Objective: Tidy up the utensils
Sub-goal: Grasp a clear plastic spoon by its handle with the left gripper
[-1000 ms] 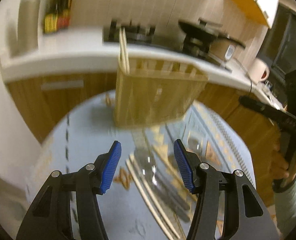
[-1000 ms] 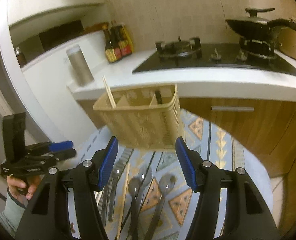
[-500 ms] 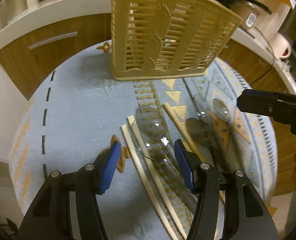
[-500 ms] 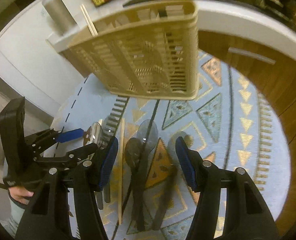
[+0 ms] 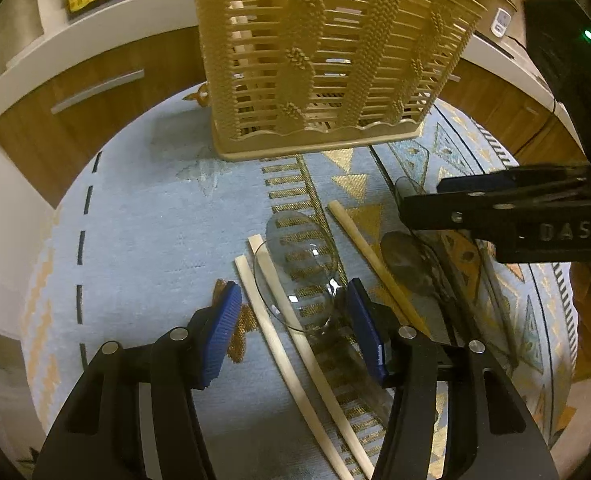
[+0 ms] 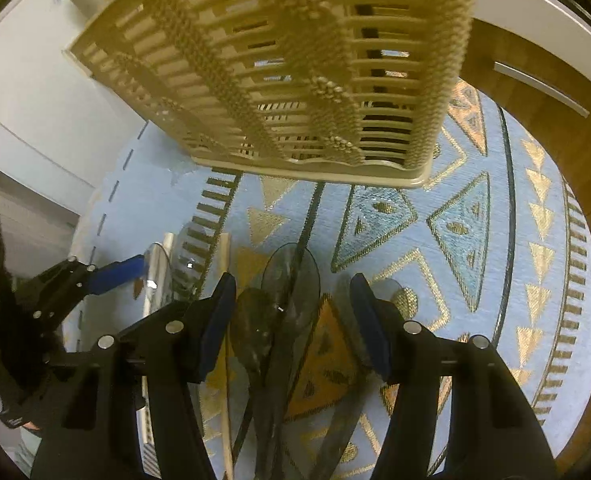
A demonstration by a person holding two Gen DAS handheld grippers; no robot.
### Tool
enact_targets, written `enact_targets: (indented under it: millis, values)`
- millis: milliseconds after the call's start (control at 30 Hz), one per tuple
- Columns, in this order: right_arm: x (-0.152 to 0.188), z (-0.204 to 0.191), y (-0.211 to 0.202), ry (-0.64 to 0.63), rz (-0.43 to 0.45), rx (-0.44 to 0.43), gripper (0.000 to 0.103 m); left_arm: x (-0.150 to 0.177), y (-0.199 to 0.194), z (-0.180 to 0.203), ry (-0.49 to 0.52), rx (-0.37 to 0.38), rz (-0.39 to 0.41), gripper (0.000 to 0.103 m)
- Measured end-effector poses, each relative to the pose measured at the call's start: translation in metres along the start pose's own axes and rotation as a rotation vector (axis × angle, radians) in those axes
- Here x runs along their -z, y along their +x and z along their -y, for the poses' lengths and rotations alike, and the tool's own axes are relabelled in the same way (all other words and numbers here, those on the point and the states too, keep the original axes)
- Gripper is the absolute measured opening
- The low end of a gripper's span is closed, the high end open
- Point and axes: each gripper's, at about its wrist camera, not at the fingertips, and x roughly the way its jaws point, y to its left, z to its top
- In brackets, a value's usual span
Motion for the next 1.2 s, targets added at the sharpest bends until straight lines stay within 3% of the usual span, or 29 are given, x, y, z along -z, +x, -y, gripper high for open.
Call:
enact_targets:
  millis: [333, 433, 667, 767, 800, 967, 1200]
  values:
    - [-0.004, -0.021, 0.017, -0.042, -0.028, 0.049, 0.047, -0.005, 0.004, 0.005, 0.006, -0.007, 0.002, 0.052]
    - [-0.005, -0.027, 0.020, -0.052, -0.032, 0.089, 0.037, -0.009, 0.005, 0.009, 0.010, -0.021, 0.003, 0.051]
    - [-0.014, -0.029, 0.024, -0.049, -0.062, 0.120, 0.035, -0.018, 0.008, 0.018, 0.015, -0.046, -0.006, 0.048]
    - [-0.016, -0.033, 0.025, -0.082, -0.060, 0.164, 0.030, -0.019, 0.008, 0.023, 0.024, -0.069, -0.002, 0.040]
    - [-0.016, -0.034, 0.025, -0.083, -0.058, 0.164, 0.030, -0.019, 0.007, 0.024, 0.026, -0.070, 0.001, 0.035]
    - [-0.014, -0.028, 0.020, -0.081, -0.026, 0.132, 0.030, -0.013, 0.000, 0.020, 0.022, -0.054, 0.028, 0.034]
    - [0.003, -0.006, -0.010, -0.108, 0.075, 0.049, 0.030, -0.006, -0.038, 0.009, -0.010, 0.047, 0.158, 0.033]
